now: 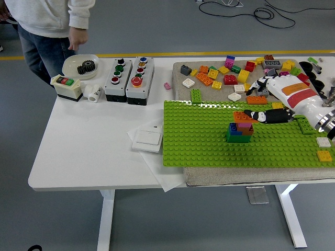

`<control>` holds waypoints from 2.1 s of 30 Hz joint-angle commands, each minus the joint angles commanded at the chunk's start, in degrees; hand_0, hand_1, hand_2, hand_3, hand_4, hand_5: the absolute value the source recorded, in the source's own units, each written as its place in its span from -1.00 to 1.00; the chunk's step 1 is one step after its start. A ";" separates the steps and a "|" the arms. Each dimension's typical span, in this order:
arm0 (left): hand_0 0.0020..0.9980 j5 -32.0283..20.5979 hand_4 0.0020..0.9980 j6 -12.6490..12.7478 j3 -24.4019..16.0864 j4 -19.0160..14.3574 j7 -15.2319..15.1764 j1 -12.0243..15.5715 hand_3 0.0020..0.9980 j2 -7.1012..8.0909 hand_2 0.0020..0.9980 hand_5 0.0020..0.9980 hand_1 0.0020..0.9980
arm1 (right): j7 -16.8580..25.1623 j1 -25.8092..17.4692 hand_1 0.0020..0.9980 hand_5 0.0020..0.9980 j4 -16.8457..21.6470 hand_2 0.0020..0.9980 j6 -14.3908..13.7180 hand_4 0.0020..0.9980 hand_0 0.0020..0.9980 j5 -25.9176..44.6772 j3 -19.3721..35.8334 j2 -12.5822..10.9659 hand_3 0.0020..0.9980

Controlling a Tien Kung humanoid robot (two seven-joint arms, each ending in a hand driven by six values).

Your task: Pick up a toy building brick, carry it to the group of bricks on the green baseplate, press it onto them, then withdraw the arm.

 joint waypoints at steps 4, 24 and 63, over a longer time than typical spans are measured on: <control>0.69 0.00 0.43 0.01 -0.13 0.05 0.10 0.03 0.26 0.05 0.65 0.24 0.69 | 1.99 0.01 0.48 -0.11 -1.57 0.59 -2.66 0.66 0.43 6.17 2.50 -0.12 0.60; 0.70 0.00 0.43 -0.31 -2.55 0.35 0.46 0.51 0.26 0.08 0.65 0.24 0.70 | 4.88 0.96 0.66 0.55 -12.95 0.73 5.32 1.00 0.72 53.46 10.22 0.59 0.76; 0.70 0.00 0.44 0.61 -4.93 0.62 1.34 1.63 0.26 -0.60 0.65 0.23 0.70 | 1.94 2.22 0.62 0.97 -24.40 0.68 22.27 1.00 0.71 84.39 8.21 1.55 0.73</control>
